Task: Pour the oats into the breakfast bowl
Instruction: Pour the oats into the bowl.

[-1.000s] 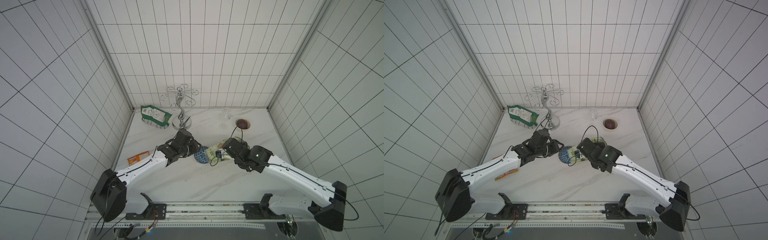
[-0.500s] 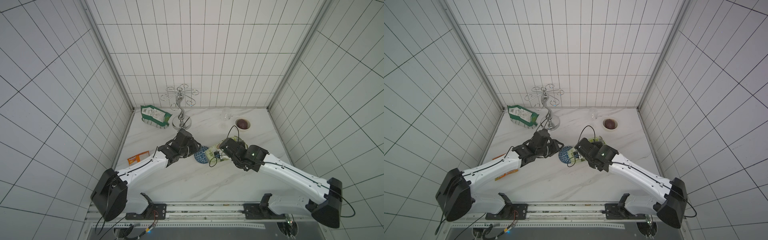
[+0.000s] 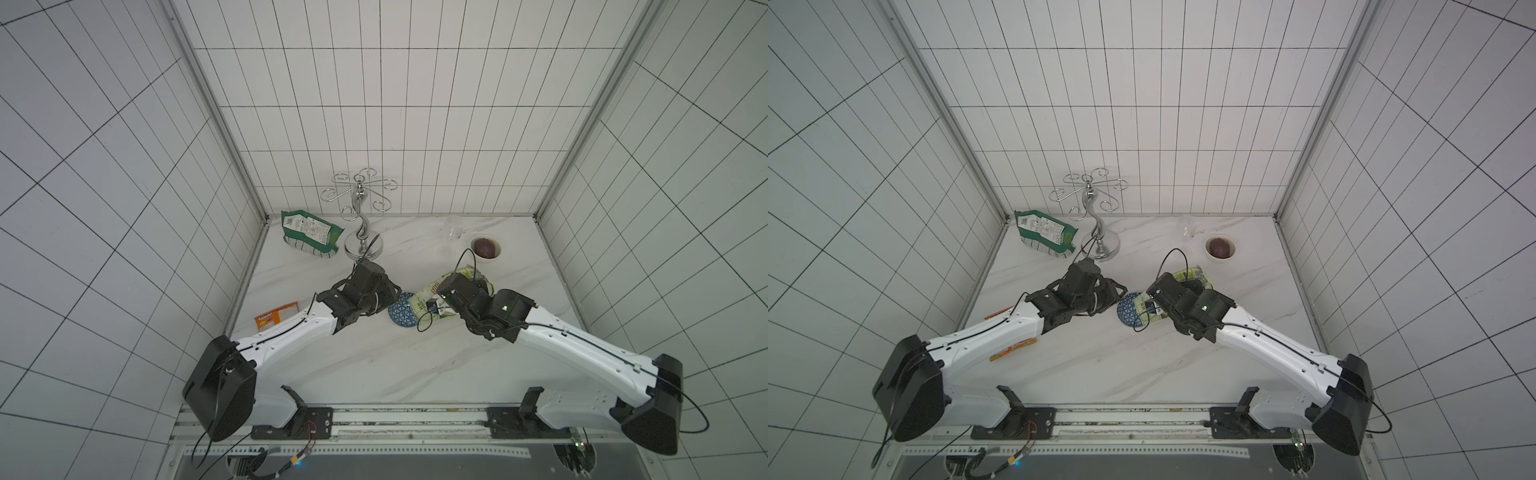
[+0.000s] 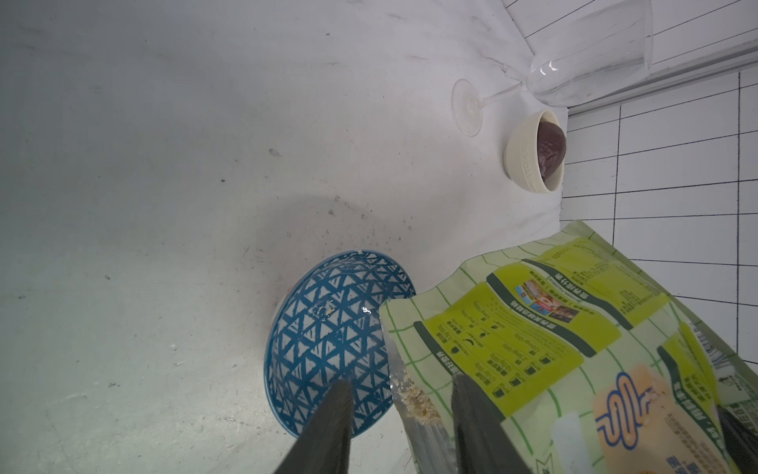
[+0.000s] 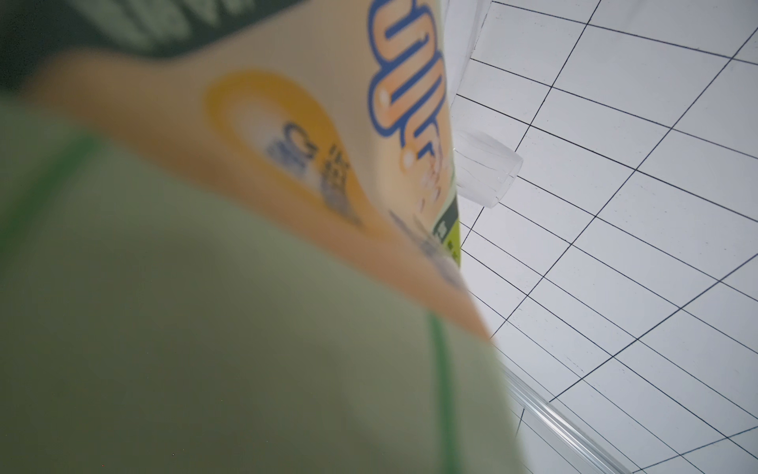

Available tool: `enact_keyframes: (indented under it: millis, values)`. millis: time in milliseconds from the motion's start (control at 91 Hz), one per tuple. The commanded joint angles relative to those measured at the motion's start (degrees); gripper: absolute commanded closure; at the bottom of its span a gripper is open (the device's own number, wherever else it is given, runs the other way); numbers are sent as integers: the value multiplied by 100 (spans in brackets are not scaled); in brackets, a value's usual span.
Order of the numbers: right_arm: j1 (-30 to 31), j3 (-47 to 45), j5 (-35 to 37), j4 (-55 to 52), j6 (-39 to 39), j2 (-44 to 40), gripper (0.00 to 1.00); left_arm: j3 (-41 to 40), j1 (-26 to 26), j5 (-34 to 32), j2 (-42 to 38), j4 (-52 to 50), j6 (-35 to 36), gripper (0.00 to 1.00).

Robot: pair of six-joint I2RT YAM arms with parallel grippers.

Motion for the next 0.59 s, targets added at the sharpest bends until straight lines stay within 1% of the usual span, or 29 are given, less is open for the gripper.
enact_keyframes:
  millis: [0,242,583]
  values:
    - [64,355,879,754,-82,-119,100,-55,-31,-120,48,112,-6,58]
    - [78,217,1031,1041,-411,-121,100,-64,-27,-174,64,104,-24,58]
    - [122,220,1064,1132,-521,-34,100,-81,-19,-239,67,84,-23,58]
